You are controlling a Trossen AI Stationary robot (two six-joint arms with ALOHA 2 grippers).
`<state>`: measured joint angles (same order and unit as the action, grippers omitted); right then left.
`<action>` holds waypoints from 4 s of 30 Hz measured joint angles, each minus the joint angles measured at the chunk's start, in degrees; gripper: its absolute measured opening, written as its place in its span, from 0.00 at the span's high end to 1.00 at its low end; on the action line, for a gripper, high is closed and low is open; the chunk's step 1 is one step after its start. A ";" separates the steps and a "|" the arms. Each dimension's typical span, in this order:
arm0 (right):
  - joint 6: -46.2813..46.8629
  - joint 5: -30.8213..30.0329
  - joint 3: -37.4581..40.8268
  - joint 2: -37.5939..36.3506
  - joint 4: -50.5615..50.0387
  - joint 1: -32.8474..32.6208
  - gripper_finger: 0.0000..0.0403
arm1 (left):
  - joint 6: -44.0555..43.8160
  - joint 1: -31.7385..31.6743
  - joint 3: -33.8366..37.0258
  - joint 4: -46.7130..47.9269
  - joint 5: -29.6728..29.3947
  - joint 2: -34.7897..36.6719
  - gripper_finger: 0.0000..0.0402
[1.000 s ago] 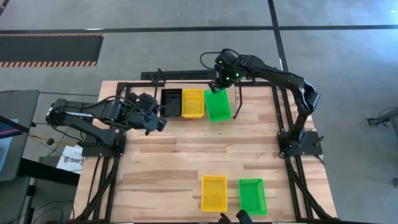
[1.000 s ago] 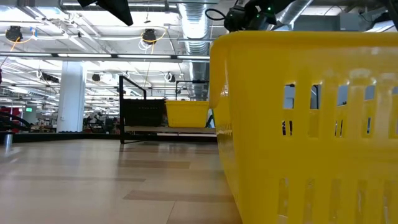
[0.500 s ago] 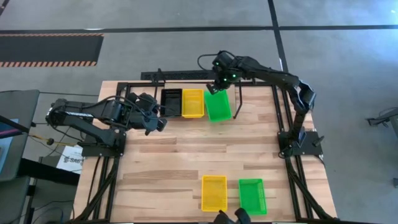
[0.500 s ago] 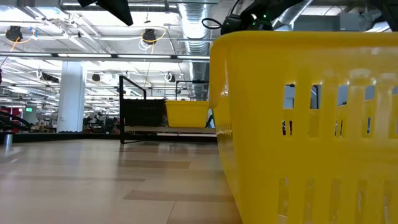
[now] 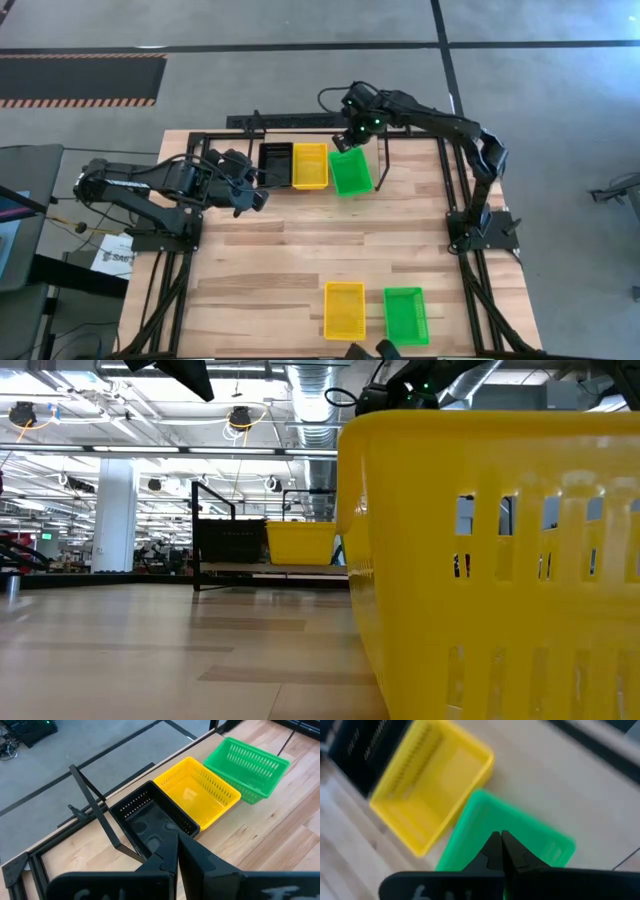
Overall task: Stack baskets on shelf by color
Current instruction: Stack the top green bin on top of the stacked green bins on the shelf, then stack the green bin on top of the stacked green bins on the shelf
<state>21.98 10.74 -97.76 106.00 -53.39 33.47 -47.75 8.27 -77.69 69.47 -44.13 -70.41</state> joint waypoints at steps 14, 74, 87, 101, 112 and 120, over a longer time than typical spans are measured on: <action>-2.47 -0.28 0.13 3.17 1.53 -3.27 1.00 | -0.04 0.00 0.00 0.00 0.01 0.00 1.00; -9.88 -7.00 2.77 3.01 -9.47 -7.59 1.00 | -0.98 -0.02 0.00 0.04 0.27 -0.02 1.00; -11.69 -10.71 6.16 2.86 -10.67 -6.79 1.00 | -1.40 -0.02 0.00 0.02 0.23 -0.02 1.00; -12.49 -12.34 4.67 2.81 -11.06 -5.82 1.00 | -1.51 -0.02 0.00 0.02 0.23 -0.02 1.00; -10.15 -12.52 -6.75 2.71 -13.02 -13.01 1.00 | -0.53 -0.01 0.00 0.72 0.26 -0.02 1.00; 2.00 -12.85 -21.20 2.67 -36.67 -23.06 1.00 | -0.99 -0.01 0.00 5.42 3.90 -0.02 1.00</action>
<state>23.98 -2.11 -118.96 108.66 -90.06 10.41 -48.74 8.26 -77.69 74.89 -40.23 -70.43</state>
